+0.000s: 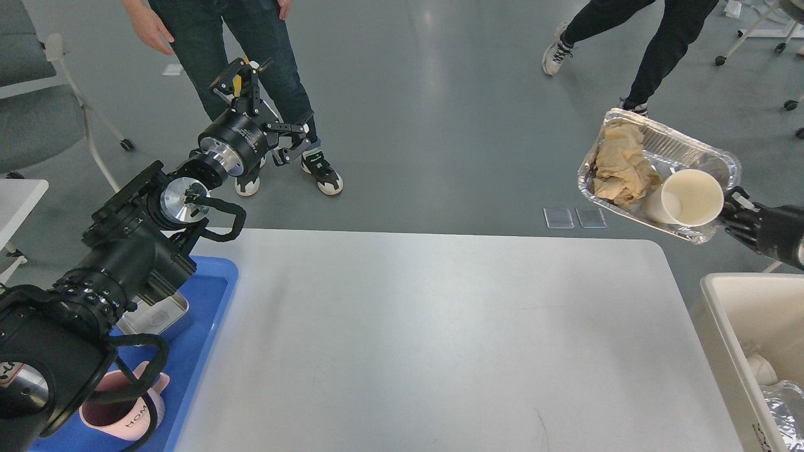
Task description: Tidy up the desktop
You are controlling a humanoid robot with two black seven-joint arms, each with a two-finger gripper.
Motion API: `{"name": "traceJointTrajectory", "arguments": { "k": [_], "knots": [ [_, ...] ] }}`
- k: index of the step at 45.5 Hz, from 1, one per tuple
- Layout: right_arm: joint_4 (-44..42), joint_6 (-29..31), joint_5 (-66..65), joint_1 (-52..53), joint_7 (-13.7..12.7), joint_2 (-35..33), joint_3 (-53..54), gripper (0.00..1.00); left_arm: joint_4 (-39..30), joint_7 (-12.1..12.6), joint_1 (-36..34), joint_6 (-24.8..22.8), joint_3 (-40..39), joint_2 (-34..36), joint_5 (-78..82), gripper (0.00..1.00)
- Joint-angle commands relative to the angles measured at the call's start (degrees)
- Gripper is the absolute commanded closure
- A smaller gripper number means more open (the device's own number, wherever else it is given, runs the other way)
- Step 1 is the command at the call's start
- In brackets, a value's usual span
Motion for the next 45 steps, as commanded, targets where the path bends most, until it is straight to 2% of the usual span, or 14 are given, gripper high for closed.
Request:
{"name": "traceJointTrajectory", "arguments": {
  "k": [1, 12, 32, 45],
  "knots": [
    [-2.73, -0.89, 4.46, -2.92, 0.07, -2.04, 0.05, 1.0, -0.01, -0.09, 0.55, 0.13, -0.18, 0.34, 0.0, 0.0],
    [-4.49, -0.98, 10.79, -8.63, 0.07, -4.59, 0.05, 1.0, -0.01, -0.18, 1.52, 1.53, -0.18, -0.01, 0.0, 0.0],
    [-8.71, -0.89, 15.53, -17.59, 0.07, -5.3, 0.22, 1.0, -0.01, -0.09, 2.05, 3.91, 0.17, 0.17, 0.17, 0.0],
    [-14.6, -0.54, 19.75, -21.9, -0.01, -5.03, 0.31, 1.0, -0.01, -0.09, 2.05, 4.08, 0.78, 0.08, 0.61, 0.0]
  ]
}}
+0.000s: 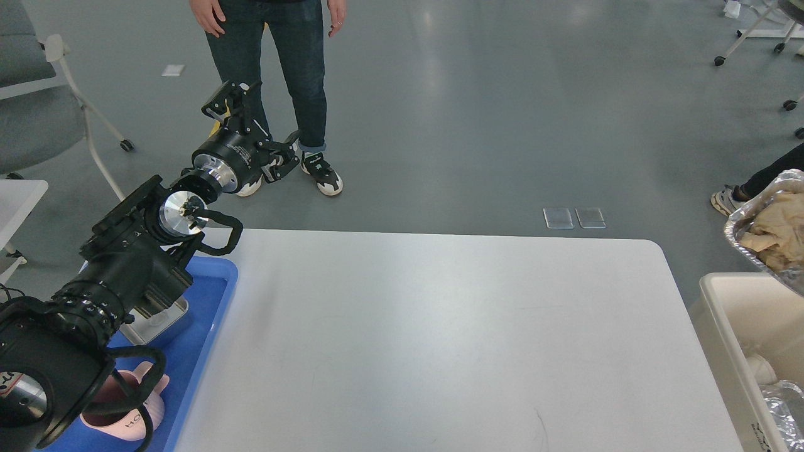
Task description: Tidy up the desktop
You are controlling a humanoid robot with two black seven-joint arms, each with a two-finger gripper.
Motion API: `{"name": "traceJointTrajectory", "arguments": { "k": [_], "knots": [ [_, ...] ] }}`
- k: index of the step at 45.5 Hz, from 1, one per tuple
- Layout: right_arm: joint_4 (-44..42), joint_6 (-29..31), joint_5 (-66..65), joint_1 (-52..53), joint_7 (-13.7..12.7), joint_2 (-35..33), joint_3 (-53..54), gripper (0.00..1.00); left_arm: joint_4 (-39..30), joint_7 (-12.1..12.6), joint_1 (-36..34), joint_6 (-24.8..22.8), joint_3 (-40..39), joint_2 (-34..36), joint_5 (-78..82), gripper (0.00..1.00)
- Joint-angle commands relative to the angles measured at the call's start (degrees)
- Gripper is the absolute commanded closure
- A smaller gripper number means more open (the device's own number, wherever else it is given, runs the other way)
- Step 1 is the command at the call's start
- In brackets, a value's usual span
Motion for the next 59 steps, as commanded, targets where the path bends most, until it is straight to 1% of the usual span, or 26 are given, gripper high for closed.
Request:
{"name": "traceJointTrajectory", "arguments": {
  "k": [1, 17, 31, 40, 41, 43, 45, 46, 50, 51, 52, 59],
  "knots": [
    [-2.09, -0.13, 1.94, -1.67, -0.09, 0.14, 0.12, 1.0, 0.0, 0.0, -0.02, 0.05, 0.11, -0.04, 0.18, 0.0],
    [-6.92, -0.31, 5.11, -6.24, -0.09, 0.4, 0.21, 1.0, 0.0, 0.09, 0.07, 0.05, 0.2, 0.05, 0.45, 0.0],
    [-9.82, 0.13, 5.29, -6.59, 0.0, 0.22, 0.13, 1.0, 0.0, 0.18, 0.07, 0.05, 0.29, 0.05, 0.45, 0.0],
    [-11.49, -0.75, 5.29, -6.59, 0.09, 0.57, 0.13, 1.0, 0.0, 0.26, -0.02, 0.05, 0.29, 0.05, 0.53, 0.0],
    [-12.1, -0.92, 5.29, -6.68, 0.09, 0.75, 0.21, 0.94, 0.0, 0.26, 0.07, 0.05, 0.29, 0.05, 0.45, 0.0],
    [-13.6, -1.88, 5.29, -6.77, 0.09, 1.54, 0.21, 0.71, 0.0, 0.35, -0.02, 0.05, 0.29, 0.05, 0.45, 0.0],
    [-15.35, -3.29, 5.29, -6.77, 0.17, 2.5, 0.21, 0.53, 0.0, 0.35, -0.02, 0.05, 0.29, 0.05, 0.45, 0.0],
    [-16.06, -3.82, 5.29, -6.77, 0.18, 2.86, 0.21, 0.47, 0.0, 0.35, -0.02, 0.05, 0.29, 0.05, 0.45, 0.0],
    [-18.52, -5.4, 5.29, -6.85, 0.18, 4.18, 0.21, 0.18, 0.0, 0.35, -0.02, 0.05, 0.29, 0.05, 0.45, 0.0],
    [-19.05, -5.32, 5.29, -6.86, 0.18, 4.53, 0.21, 0.02, 0.0, 0.35, -0.02, 0.05, 0.29, 0.05, 0.53, 0.0],
    [-19.23, -5.14, 5.2, -6.94, 0.09, 4.62, 0.21, 0.0, 0.0, 0.35, -0.02, 0.05, 0.29, 0.05, 0.53, 0.0],
    [-19.23, -4.97, 5.11, -7.12, 0.09, 4.62, 0.21, 0.0, 0.0, 0.35, -0.1, 0.05, 0.38, -0.04, 0.53, 0.0]
  ]
}}
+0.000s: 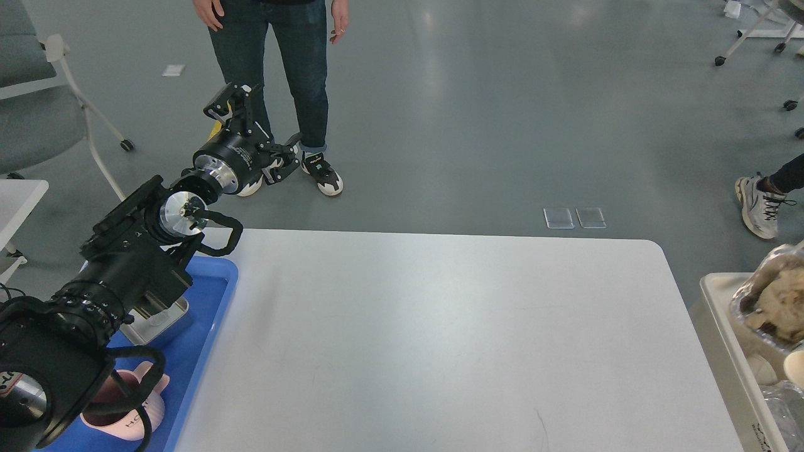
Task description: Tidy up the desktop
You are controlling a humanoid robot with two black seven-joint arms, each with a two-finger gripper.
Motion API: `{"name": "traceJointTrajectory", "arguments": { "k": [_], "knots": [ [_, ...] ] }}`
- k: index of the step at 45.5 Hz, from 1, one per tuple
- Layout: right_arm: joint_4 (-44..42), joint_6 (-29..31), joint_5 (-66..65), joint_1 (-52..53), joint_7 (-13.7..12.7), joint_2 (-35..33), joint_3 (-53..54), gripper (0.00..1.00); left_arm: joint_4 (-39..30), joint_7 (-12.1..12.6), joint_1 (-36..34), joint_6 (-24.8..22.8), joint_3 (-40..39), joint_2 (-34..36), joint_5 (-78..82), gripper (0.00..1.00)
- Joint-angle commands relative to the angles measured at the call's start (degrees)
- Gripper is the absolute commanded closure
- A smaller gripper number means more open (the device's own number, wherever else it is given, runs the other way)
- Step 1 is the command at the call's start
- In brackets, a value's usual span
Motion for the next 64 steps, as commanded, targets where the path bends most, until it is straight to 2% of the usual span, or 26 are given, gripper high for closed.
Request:
{"name": "traceJointTrajectory", "arguments": {
  "k": [1, 21, 28, 36, 43, 47, 53, 59, 64],
  "knots": [
    [-0.19, -0.04, -0.07, -0.19, -0.08, 0.12, 0.0, 0.0, 0.0, 0.0, -0.03, -0.03, -0.02, 0.0, 0.03, 0.0],
    [-0.19, 0.22, -1.03, 5.25, 0.09, 1.17, 0.09, 0.0, -0.09, -0.09, -0.29, -0.47, 0.15, 0.26, 0.21, 0.0],
    [-1.06, -0.4, -1.04, 12.01, 0.53, 4.51, -0.09, 0.0, -0.09, -0.09, -0.82, -0.91, 0.15, 0.88, 0.12, 0.0],
    [-0.98, -0.4, -0.95, 24.93, 0.36, 7.85, 0.0, 0.0, -0.17, -0.09, -1.26, -1.17, 0.15, 3.33, 0.12, 0.0],
    [-0.89, -0.57, 0.1, 35.48, 0.18, 13.82, 0.78, 0.0, -0.17, 0.18, -2.58, -1.17, 0.15, 4.57, 0.12, 0.0],
    [-0.54, -0.05, 0.28, 38.91, 0.18, 19.26, 5.25, 0.0, -0.09, 0.35, -2.75, -1.08, 0.06, 4.57, 0.03, 0.0],
    [-0.54, 0.13, 1.77, 39.71, -0.08, 28.67, 19.92, 0.0, -0.09, 0.53, -2.23, -1.08, 0.06, 4.22, -0.06, 0.0],
    [-0.45, -0.31, 1.86, 40.15, 0.18, 37.19, 29.95, 0.0, -0.09, 0.44, -2.05, -1.08, -0.02, 3.69, -0.5, 0.0],
    [0.51, 0.39, 3.27, 40.15, 0.27, 41.69, 38.3, 0.0, -0.09, 0.27, -2.05, -1.08, -0.64, 2.9, -0.67, 0.0]
  ]
}}
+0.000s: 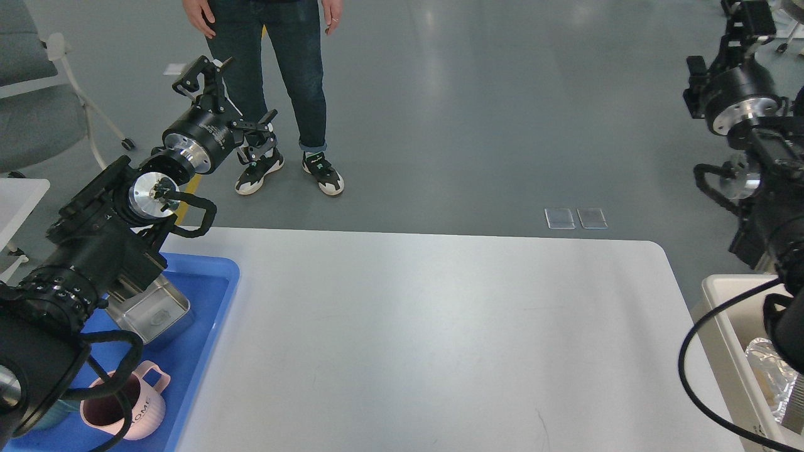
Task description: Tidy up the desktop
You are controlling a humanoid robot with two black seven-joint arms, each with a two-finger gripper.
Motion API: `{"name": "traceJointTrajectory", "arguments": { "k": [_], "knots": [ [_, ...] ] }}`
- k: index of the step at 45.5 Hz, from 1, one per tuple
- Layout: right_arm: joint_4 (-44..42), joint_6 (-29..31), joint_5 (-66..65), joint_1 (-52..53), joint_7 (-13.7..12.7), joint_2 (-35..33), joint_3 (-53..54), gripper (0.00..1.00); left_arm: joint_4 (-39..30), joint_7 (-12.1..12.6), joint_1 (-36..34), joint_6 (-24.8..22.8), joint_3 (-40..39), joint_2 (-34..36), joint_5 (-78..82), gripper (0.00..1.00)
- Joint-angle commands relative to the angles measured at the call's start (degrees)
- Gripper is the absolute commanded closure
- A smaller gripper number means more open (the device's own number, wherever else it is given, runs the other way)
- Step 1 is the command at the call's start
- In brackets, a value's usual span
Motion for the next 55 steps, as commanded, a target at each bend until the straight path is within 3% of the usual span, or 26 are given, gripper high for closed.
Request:
{"name": "traceJointTrajectory", "arguments": {
  "k": [1, 8, 17, 30, 41, 55],
  "knots": [
    [1.65, 0.74, 1.54, 0.1, 0.17, 5.5, 10.02, 0.0, -0.01, -0.33, 0.02, 0.0, -0.67, -1.16, -0.24, 0.0],
    [9.12, 0.83, 2.78, -1.13, 0.26, 8.66, 16.72, 0.0, -0.01, -0.24, 2.13, -0.09, -0.76, -2.31, -0.24, 0.0],
    [9.65, 0.83, 2.78, -2.44, 0.26, 11.13, 16.98, 0.0, -0.09, 0.38, 5.91, -4.74, -1.81, -3.71, -2.52, 0.0],
    [9.74, 0.66, 2.78, -9.74, 0.26, 12.8, 16.98, 0.0, -0.01, 0.73, 12.59, -4.48, -2.26, -5.56, -4.02, 0.0],
    [9.22, -4.09, 2.6, -15.54, -0.18, 14.2, 15.93, 0.0, -0.01, 0.64, 13.38, -3.16, -2.26, -4.16, -4.02, 0.0],
    [9.22, -4.8, 2.51, -18.35, -0.35, 15.35, 15.4, 0.0, -0.01, 0.82, 13.03, -3.25, -1.2, -2.22, -3.93, 0.0]
  ]
}}
